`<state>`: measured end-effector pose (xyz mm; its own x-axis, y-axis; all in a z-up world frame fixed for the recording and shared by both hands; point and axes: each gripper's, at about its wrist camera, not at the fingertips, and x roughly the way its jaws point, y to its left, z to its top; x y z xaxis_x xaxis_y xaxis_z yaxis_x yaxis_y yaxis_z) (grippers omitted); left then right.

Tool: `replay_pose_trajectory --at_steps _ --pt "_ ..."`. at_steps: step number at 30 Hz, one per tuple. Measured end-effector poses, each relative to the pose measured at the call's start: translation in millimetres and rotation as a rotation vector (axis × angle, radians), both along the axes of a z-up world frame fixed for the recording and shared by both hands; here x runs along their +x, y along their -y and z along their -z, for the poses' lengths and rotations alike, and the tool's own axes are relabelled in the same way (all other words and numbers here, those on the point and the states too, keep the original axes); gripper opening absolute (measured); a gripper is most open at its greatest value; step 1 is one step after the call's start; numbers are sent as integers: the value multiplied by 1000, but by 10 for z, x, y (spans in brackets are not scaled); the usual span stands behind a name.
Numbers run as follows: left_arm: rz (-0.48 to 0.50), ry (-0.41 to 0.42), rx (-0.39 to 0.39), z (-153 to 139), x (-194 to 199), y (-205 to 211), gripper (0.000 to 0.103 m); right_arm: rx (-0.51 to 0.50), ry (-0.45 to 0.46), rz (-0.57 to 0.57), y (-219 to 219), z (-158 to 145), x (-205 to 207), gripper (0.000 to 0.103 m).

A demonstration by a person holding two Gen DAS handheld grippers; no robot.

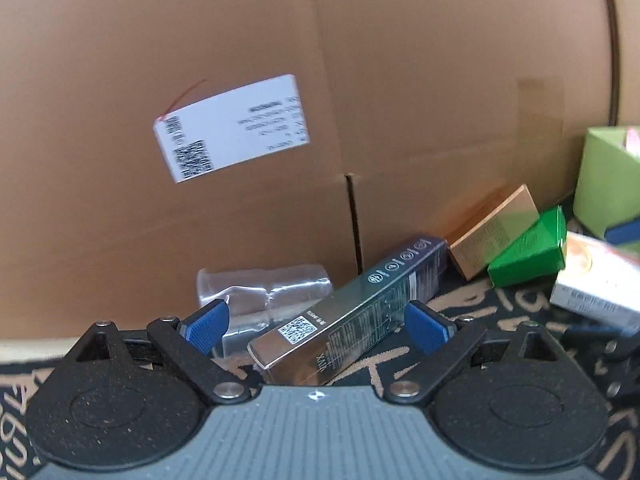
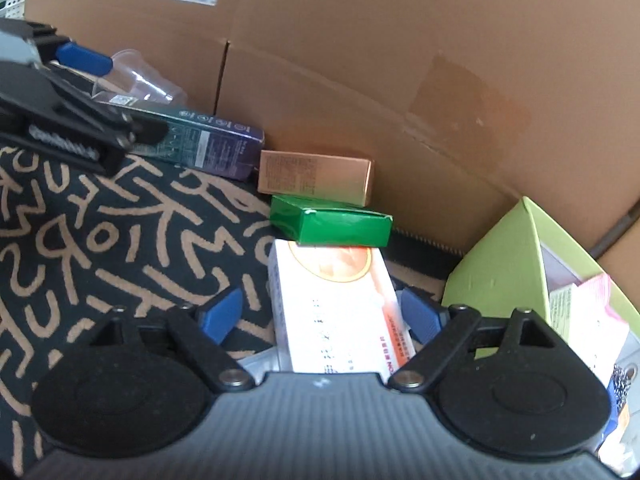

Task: Organize objects
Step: 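Grasp the slim teal box with the left tool while the right grasps the white-orange medicine box, then lift the teal box and white-orange box from the mat toward the lime-green box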

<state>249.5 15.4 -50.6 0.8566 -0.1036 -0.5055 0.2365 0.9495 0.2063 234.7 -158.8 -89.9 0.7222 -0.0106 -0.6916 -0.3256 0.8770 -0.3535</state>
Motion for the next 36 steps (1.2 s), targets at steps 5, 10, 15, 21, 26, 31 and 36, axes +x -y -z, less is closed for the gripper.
replay_pose_trajectory --at_steps 5,10,15,21,26,31,36 --pt "61 -16 10 16 -146 34 49 61 -17 69 57 13 124 87" --pt "105 -48 -87 -65 -491 -77 27 178 -94 96 236 -53 -61 66" --pt "135 -91 -217 -87 -953 -172 23 279 -86 2 278 13 -656 65" --pt "186 -198 -419 -5 -1557 -248 23 386 -47 -18 252 25 -1475 66" --pt "82 -249 -454 29 -1685 -339 65 401 4 42 332 29 -1908 83" --pt "22 -163 -397 -116 -1759 -346 72 432 35 105 483 26 -2039 83" --pt "83 -93 -330 -267 -1824 -124 72 457 44 144 577 42 -2035 83"
